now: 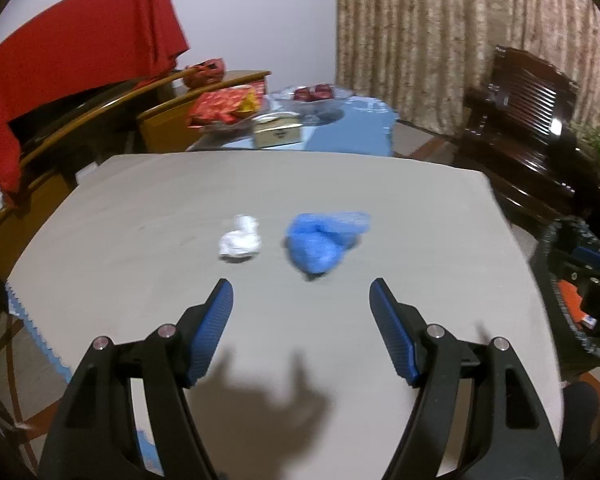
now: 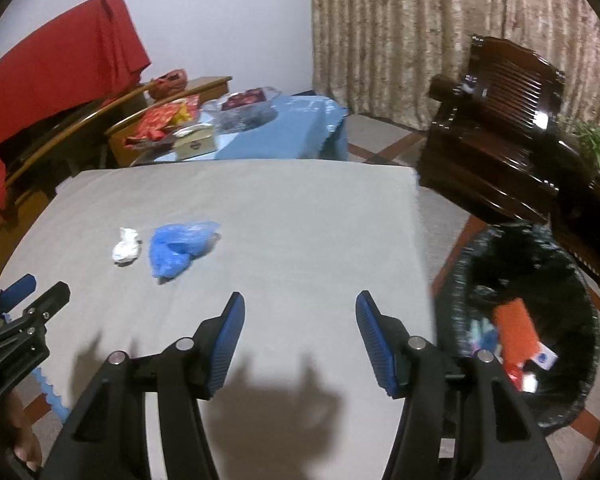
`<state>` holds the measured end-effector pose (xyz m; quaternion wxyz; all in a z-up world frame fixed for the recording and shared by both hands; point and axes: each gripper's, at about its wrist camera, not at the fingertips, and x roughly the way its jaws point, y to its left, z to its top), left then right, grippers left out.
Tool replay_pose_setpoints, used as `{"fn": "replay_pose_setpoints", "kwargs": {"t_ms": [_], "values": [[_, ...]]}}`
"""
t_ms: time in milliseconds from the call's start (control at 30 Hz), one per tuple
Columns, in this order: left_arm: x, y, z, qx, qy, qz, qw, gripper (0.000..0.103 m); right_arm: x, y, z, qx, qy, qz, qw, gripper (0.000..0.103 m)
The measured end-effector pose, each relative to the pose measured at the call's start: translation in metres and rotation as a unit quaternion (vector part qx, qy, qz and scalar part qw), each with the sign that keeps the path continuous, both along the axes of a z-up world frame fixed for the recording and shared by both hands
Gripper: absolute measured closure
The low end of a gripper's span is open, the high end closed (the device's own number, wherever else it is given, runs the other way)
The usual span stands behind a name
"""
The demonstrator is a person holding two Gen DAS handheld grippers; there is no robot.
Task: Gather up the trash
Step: 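Move both tools back over the table toward the blue bag and tissue, then grasp the blue plastic bag with the right tool while the left tool grasps the white tissue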
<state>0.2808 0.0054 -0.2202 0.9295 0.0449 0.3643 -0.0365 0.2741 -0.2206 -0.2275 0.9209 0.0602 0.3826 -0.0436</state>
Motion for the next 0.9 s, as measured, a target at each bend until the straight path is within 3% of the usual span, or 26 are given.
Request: {"fn": "replay_pose_setpoints", "kwargs": {"t_ms": [333,900], "values": [[0.042,0.068,-0.019,0.015,0.005,0.016,0.9998,0.032,0.045,0.070,-0.021,0.004,0.004,0.038,0.999,0.046],[0.122,0.090,-0.088,0.022,0.040,-0.012,0.9989,0.032,0.132,0.136,-0.083,0.019,0.028,0.063,0.997,0.043]]}}
